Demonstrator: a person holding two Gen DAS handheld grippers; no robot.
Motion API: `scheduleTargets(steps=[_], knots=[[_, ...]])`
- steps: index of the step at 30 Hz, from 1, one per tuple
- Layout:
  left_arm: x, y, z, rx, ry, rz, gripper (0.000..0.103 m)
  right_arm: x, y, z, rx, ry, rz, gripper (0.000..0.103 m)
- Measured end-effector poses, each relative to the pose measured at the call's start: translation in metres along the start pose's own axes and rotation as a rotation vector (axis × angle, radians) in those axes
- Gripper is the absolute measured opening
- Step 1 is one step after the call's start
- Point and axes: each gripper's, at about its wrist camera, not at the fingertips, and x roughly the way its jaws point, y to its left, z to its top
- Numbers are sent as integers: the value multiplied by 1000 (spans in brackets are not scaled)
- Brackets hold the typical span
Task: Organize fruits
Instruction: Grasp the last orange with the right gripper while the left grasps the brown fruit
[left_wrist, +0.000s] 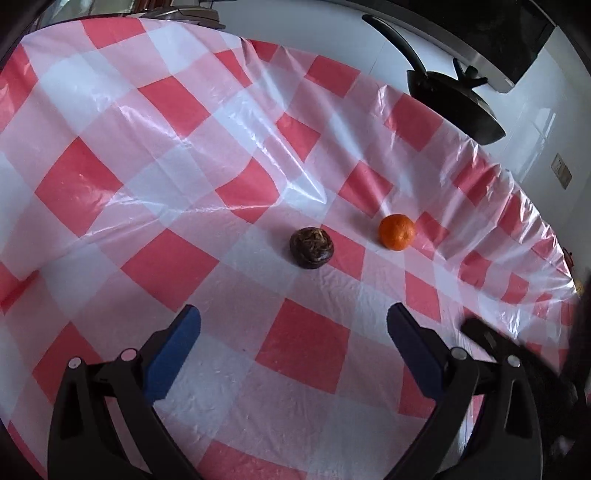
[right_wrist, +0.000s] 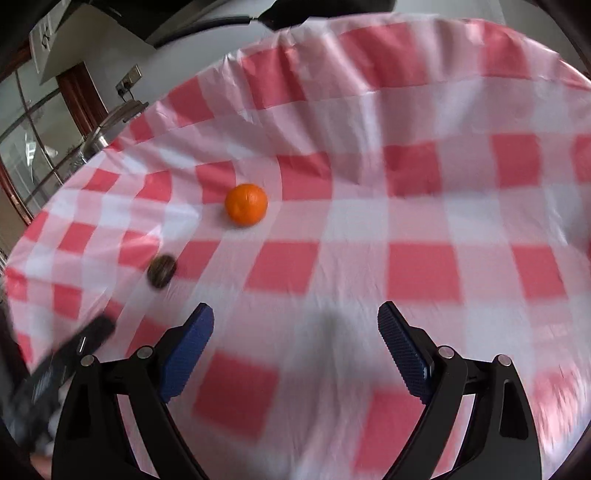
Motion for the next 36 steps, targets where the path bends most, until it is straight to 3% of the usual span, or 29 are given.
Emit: scheduleTargets(steps=[8, 15, 17, 18, 19, 24, 28, 36], knots=[[-1, 1, -1, -4, 5, -17, 101, 72, 45, 53, -111, 25, -15, 85], [-1, 1, -1, -1, 8, -25, 101, 116, 65, 79, -121, 80, -70, 78], [-1, 1, -1, -1, 9, -25, 101, 125, 69, 82, -136, 102, -111, 71], [-1, 1, -1, -2, 9, -25, 101, 125, 70, 82, -146, 98, -116, 59], [-1, 1, -2, -2, 10, -25, 101, 124, 72, 81, -164, 93, -128, 45], [-1, 3, -2, -15, 6, -29, 101, 89, 51, 61, -103, 47, -83, 45], [-1, 2, -2, -16, 6, -28, 101, 37, 8, 31, 10, -22, -30, 45], [2, -1, -3, 9, 29, -33, 101, -13, -61, 9, 245, -152, -37, 45]])
